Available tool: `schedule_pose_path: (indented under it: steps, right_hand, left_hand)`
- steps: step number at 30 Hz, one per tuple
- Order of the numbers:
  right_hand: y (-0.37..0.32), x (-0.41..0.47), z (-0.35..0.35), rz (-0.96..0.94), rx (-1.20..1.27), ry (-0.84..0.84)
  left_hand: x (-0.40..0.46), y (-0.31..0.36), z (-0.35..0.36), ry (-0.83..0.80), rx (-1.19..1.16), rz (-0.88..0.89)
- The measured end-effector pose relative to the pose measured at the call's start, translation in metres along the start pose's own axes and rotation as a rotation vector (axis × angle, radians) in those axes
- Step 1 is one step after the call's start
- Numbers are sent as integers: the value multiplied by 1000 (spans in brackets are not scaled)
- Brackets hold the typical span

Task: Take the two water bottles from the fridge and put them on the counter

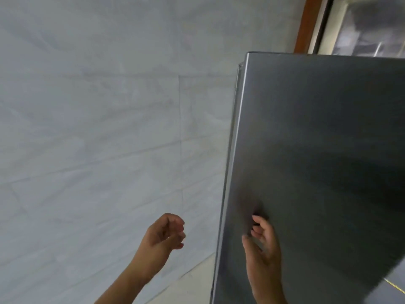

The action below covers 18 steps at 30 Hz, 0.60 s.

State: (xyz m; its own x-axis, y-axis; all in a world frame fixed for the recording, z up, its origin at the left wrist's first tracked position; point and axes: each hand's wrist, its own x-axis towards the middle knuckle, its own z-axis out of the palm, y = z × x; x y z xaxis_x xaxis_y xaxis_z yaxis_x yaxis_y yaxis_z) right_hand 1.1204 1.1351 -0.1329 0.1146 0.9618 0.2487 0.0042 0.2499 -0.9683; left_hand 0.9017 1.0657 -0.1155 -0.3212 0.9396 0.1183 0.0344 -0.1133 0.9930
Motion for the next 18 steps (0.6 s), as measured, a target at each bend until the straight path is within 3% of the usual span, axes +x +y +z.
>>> schedule_pose_path:
  steps: [18]
  right_hand:
    - [0, 59, 27, 129, -16, 54]
  left_hand:
    - [88, -4, -11, -246, -17, 39]
